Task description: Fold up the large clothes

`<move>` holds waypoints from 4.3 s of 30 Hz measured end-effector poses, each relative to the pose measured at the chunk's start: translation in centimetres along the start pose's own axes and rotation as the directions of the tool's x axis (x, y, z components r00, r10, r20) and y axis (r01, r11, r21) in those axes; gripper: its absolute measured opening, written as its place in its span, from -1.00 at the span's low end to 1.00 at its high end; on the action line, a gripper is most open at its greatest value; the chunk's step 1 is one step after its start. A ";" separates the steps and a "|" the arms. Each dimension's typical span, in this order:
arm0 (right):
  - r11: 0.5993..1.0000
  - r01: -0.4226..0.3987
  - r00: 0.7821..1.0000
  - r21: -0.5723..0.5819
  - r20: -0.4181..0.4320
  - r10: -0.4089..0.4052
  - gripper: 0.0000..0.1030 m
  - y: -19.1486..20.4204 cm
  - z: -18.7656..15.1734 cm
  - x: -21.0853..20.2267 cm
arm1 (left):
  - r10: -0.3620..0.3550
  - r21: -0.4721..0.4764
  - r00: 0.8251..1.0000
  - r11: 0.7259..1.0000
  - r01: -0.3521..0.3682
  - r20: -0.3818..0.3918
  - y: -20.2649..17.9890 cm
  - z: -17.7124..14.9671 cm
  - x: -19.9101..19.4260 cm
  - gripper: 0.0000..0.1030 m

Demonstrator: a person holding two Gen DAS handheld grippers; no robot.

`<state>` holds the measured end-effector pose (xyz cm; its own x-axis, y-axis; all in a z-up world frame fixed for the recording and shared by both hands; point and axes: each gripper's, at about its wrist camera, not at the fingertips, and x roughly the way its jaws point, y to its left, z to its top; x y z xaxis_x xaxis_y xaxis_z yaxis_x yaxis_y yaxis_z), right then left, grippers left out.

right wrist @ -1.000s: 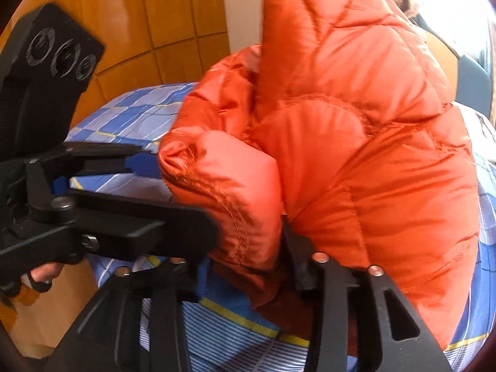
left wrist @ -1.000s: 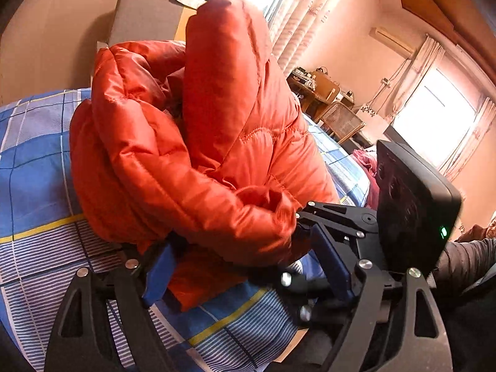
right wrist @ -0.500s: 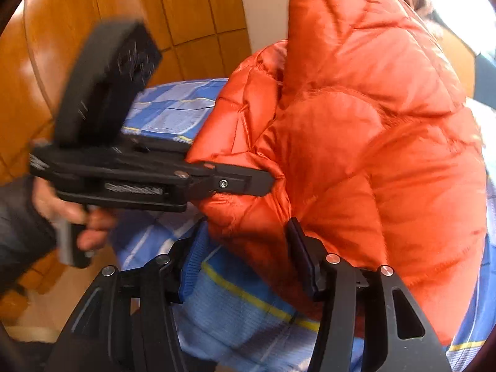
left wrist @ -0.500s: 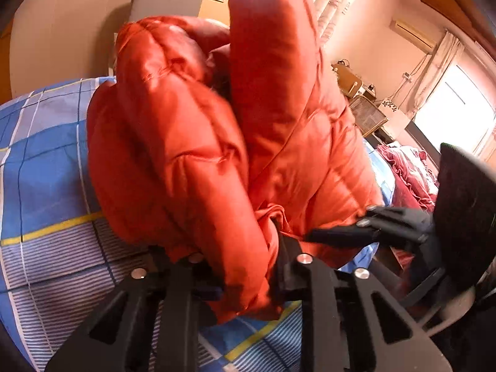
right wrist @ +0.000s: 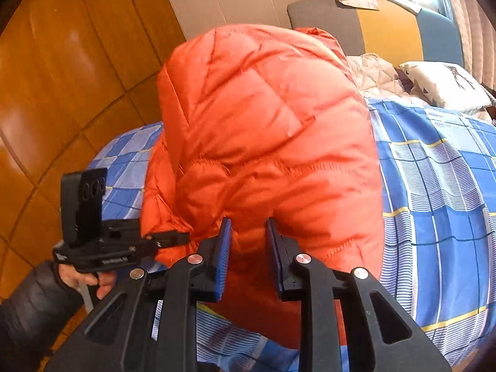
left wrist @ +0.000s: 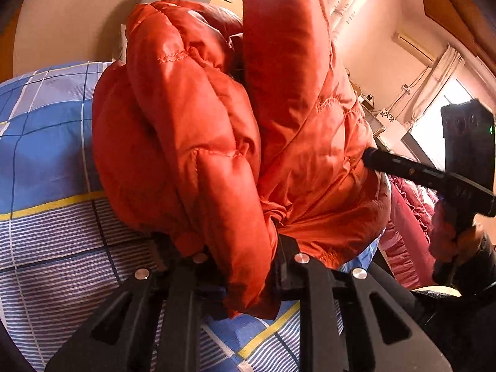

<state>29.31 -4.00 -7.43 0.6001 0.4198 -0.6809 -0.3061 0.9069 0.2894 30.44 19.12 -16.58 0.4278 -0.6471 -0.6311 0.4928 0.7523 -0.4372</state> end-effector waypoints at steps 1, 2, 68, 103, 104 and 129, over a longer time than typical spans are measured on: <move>1.000 0.007 1.000 0.000 0.006 -0.007 -0.53 0.0 0.3 -0.3 | -0.002 -0.001 1.000 1.000 0.002 0.000 0.3 0.2 0.1 -0.63; 1.000 0.020 1.000 0.005 0.008 -0.020 -0.53 -0.4 0.4 -0.4 | -0.002 0.001 1.000 1.000 0.002 0.000 0.4 0.2 0.1 -0.63; 0.824 0.122 0.982 -0.553 -0.050 -0.180 -0.53 1.6 13.7 5.8 | -0.065 0.193 0.986 0.977 0.094 -0.153 1.0 3.0 2.7 -0.61; 0.992 0.008 0.991 -0.127 -0.130 -0.024 0.88 -5.6 10.6 4.6 | 0.007 0.084 0.997 0.996 -0.001 -0.071 2.3 0.7 2.2 -0.49; 0.999 -0.013 0.990 -0.037 -0.141 0.008 0.90 -7.7 9.5 4.3 | 0.006 0.074 0.998 0.997 -0.001 -0.068 2.4 0.3 2.3 -0.48; 0.931 -0.329 0.939 0.157 -0.054 0.341 -0.34 -11.7 6.4 1.8 | -0.098 0.006 0.994 0.995 0.098 0.040 0.1 0.0 0.5 -0.63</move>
<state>38.73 -13.57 -7.71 0.4190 0.7011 -0.5770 -0.3660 0.7119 0.5993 30.69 18.86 -16.91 0.4071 -0.7224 -0.5589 0.5369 0.6843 -0.4934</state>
